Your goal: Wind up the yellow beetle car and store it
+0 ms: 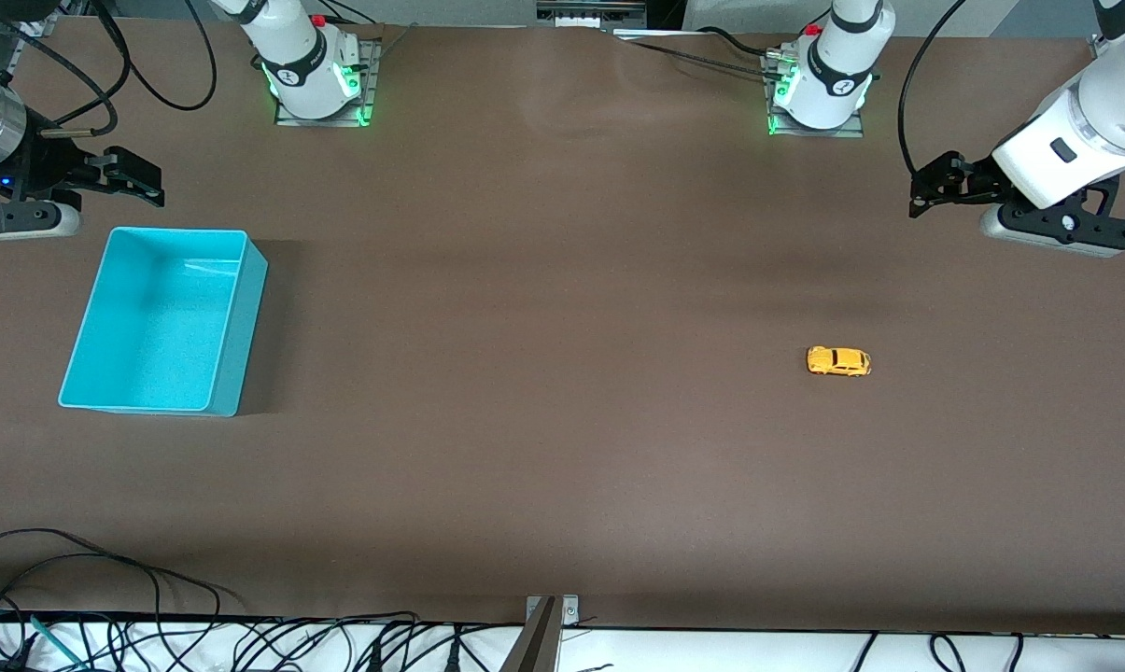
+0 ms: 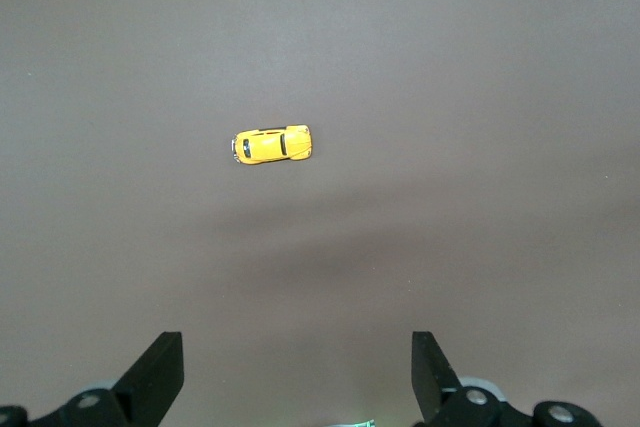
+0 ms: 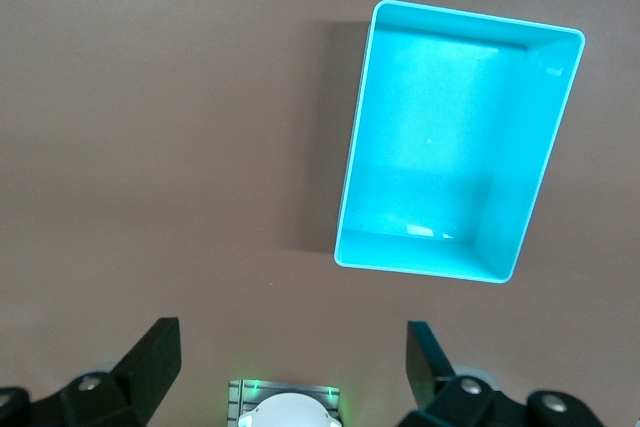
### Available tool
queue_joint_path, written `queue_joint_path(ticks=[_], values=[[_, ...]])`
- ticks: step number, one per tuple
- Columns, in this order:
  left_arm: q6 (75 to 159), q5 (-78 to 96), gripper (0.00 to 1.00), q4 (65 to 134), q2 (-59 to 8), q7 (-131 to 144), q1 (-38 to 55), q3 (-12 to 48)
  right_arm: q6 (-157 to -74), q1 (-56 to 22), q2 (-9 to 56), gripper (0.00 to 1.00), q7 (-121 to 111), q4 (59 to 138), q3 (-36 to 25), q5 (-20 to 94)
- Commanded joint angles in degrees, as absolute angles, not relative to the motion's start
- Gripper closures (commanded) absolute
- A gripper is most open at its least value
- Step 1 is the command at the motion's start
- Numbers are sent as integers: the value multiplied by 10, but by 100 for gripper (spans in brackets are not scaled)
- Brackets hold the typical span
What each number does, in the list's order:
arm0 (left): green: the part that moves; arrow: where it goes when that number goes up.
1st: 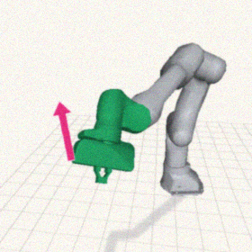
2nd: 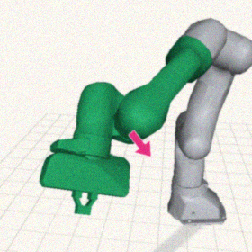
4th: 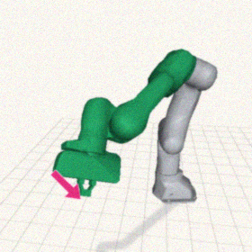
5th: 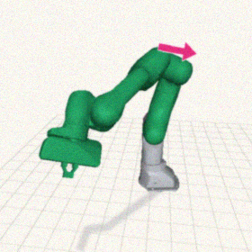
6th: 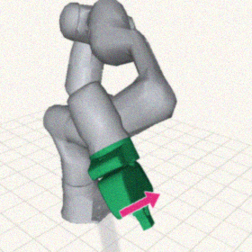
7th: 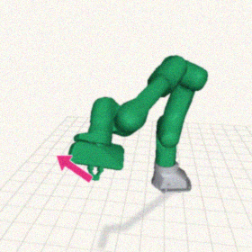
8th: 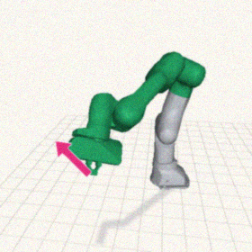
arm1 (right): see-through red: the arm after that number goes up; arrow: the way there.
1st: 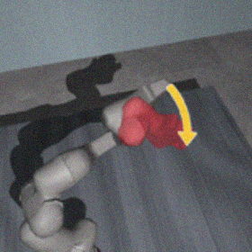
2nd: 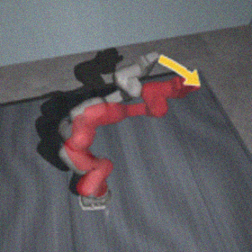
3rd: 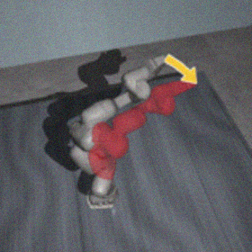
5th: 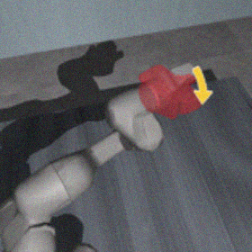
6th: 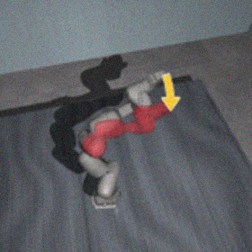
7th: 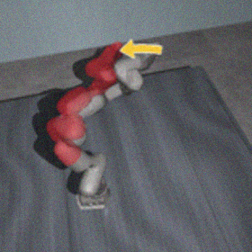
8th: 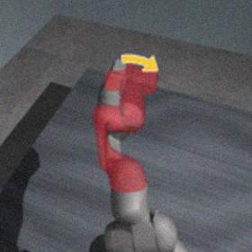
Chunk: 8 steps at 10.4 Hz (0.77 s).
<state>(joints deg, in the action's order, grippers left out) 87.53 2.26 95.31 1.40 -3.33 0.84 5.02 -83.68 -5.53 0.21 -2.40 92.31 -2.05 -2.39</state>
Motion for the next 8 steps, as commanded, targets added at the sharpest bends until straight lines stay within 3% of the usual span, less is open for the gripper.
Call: queue_joint_path(ticks=[1, 8], values=[[864, 40, 0, 943, 12, -33, 3, 54, -830, -57, 2, 0, -23, 919, -21, -24], [864, 40, 0, 943, 11, -32, 3, 54, -832, -57, 3, 0, -21, 919, -20, -12]])
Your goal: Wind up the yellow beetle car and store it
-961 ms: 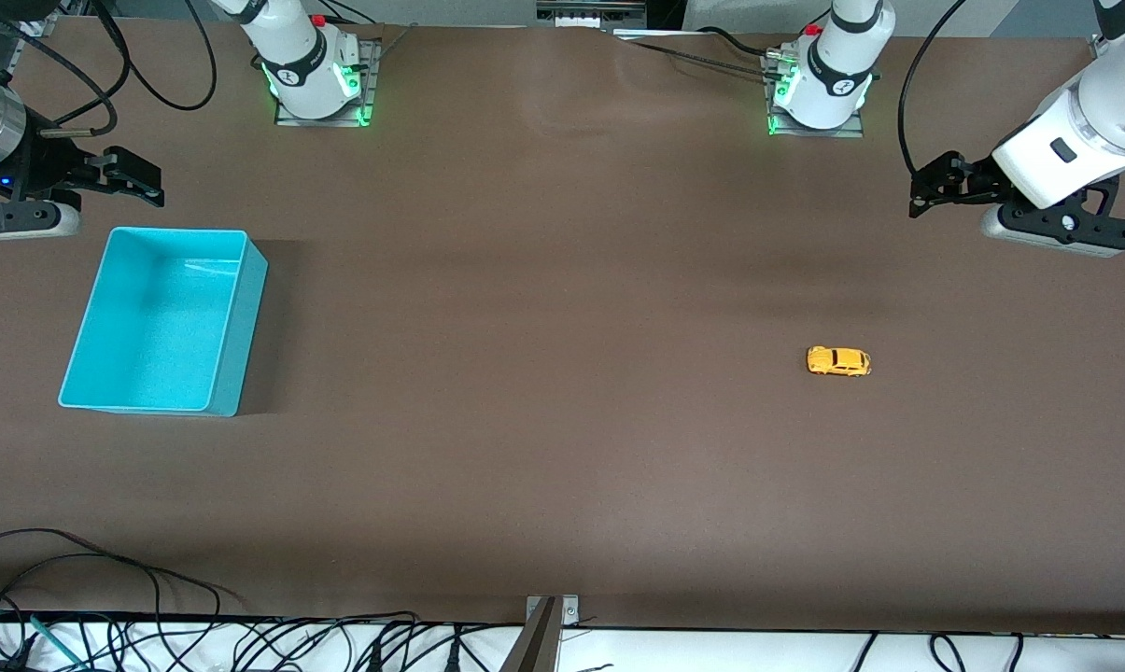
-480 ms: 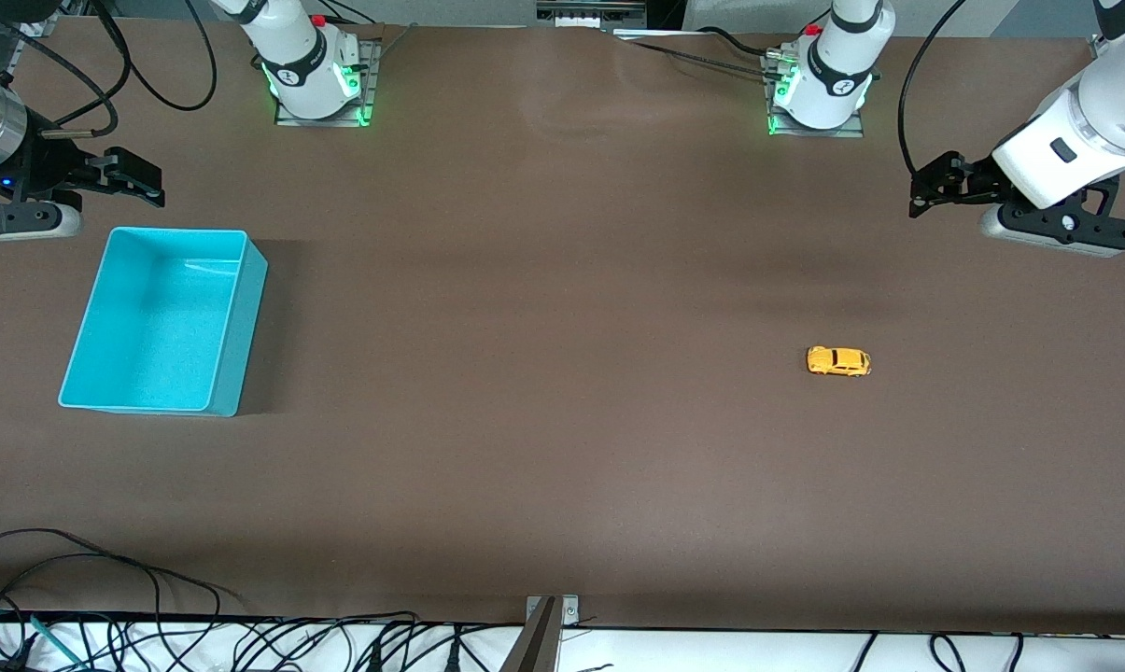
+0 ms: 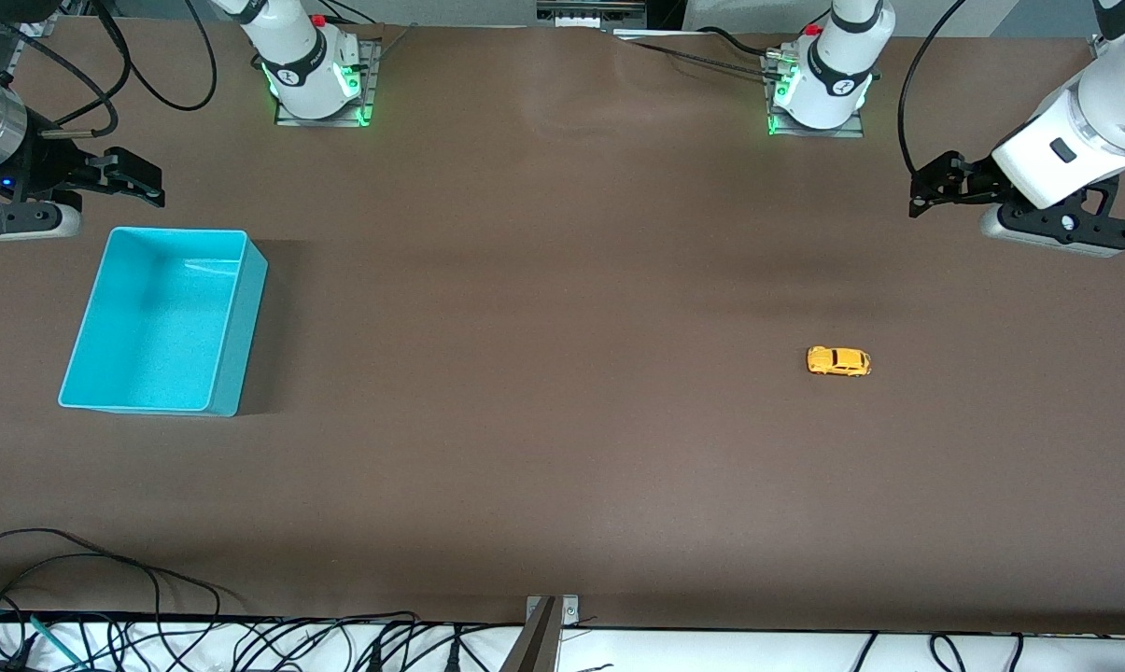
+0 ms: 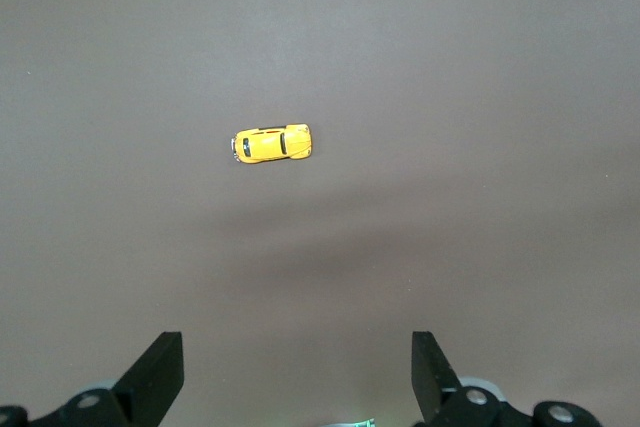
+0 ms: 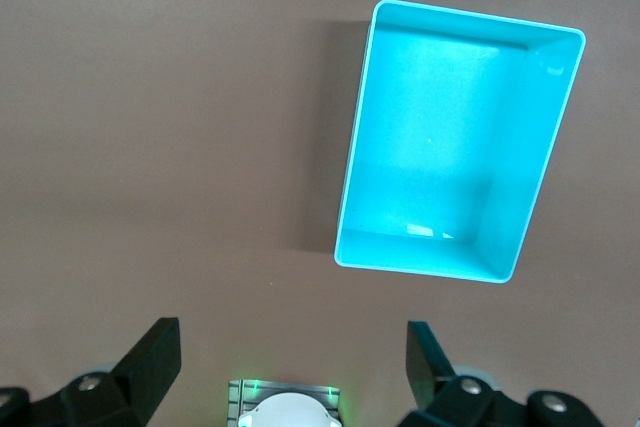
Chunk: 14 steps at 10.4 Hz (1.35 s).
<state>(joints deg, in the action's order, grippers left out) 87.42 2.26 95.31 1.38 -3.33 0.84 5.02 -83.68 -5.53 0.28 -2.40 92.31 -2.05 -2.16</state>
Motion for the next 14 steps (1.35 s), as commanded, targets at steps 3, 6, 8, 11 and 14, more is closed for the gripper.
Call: queue_joint_path(ticks=[3, 6, 8, 11, 14], values=[[864, 40, 0, 943, 11, -30, 4, 54, -831, -55, 4, 0, -25, 918, -23, -8], [864, 40, 0, 943, 11, -31, 4, 54, -830, -52, 3, 0, -25, 918, -25, -8], [864, 41, 0, 943, 11, -31, 4, 54, -829, -52, 3, 0, -25, 918, -25, -8], [864, 41, 0, 943, 11, -31, 4, 54, -836, -49, 4, 0, -26, 916, -25, -8], [864, 41, 0, 943, 11, -32, 4, 54, -836, -50, 5, 0, -25, 918, -24, -8]])
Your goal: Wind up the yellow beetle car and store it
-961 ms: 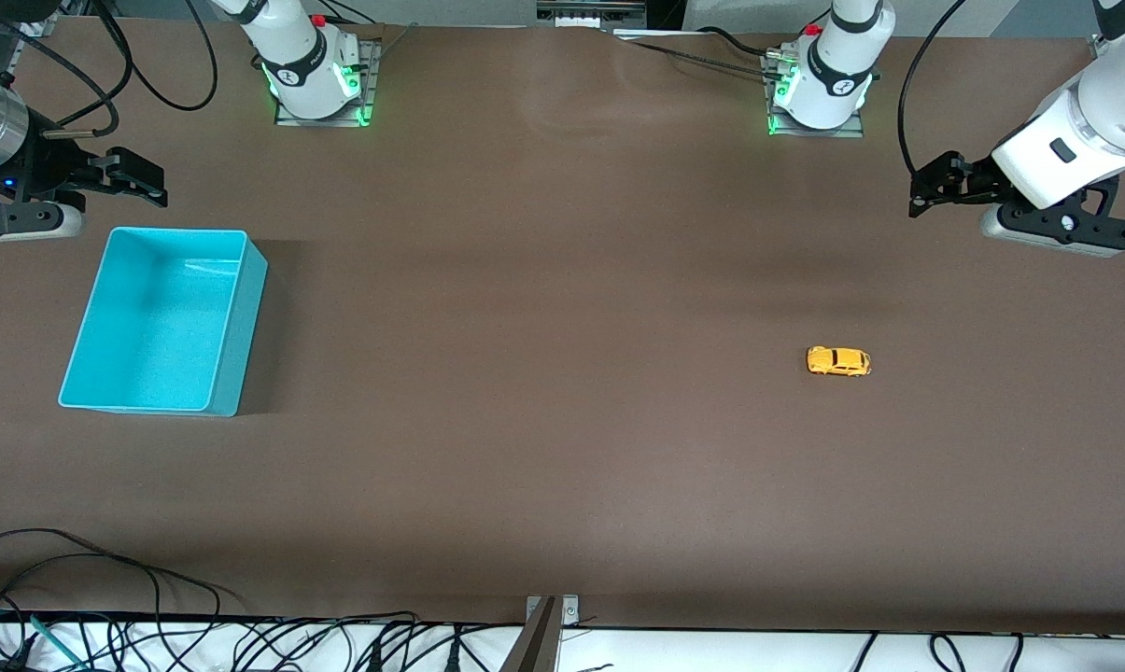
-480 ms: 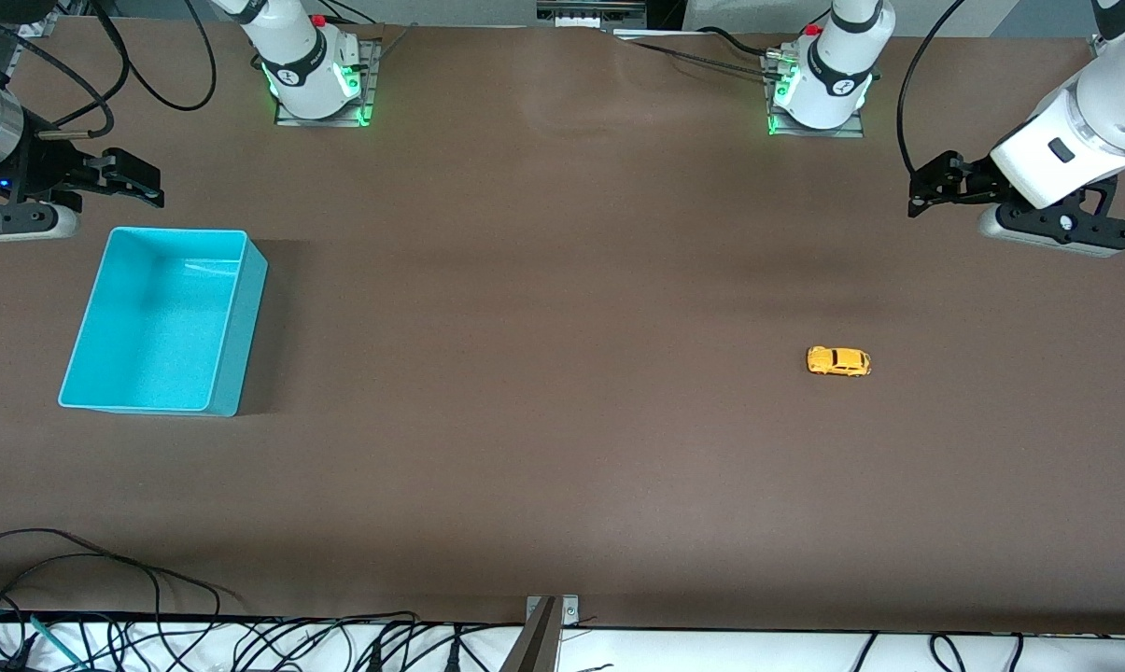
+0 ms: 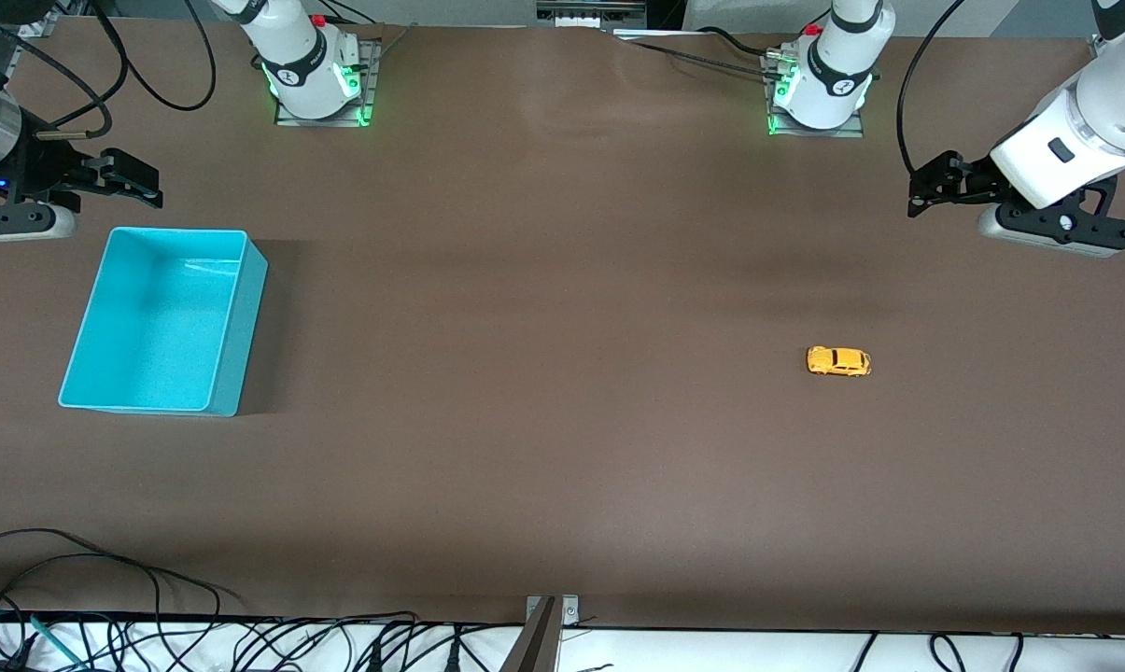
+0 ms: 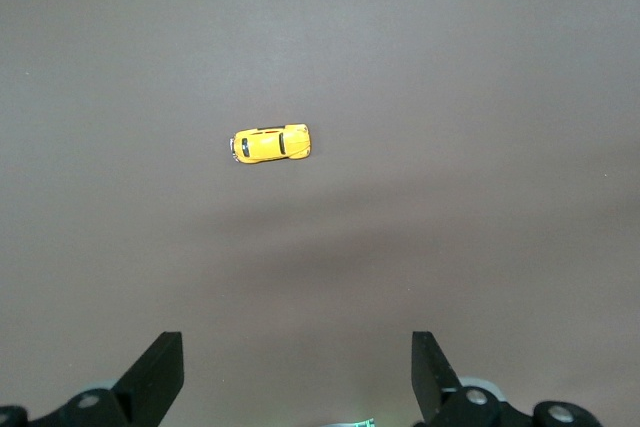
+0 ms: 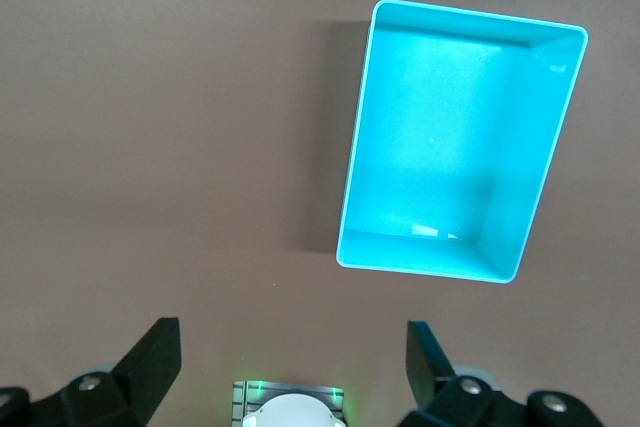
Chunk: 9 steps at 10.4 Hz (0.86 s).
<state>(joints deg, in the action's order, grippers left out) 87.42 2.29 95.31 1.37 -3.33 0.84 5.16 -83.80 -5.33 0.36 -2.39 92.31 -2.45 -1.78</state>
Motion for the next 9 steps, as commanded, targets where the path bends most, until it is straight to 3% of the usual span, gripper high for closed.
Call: queue_joint_path(ticks=[1, 9], values=[[863, 41, 0, 943, 11, -32, 4, 54, -837, -51, 5, 0, -25, 919, -24, -8], [864, 41, 0, 943, 11, -33, 4, 54, -842, -53, 11, 0, -25, 923, -23, -7]])
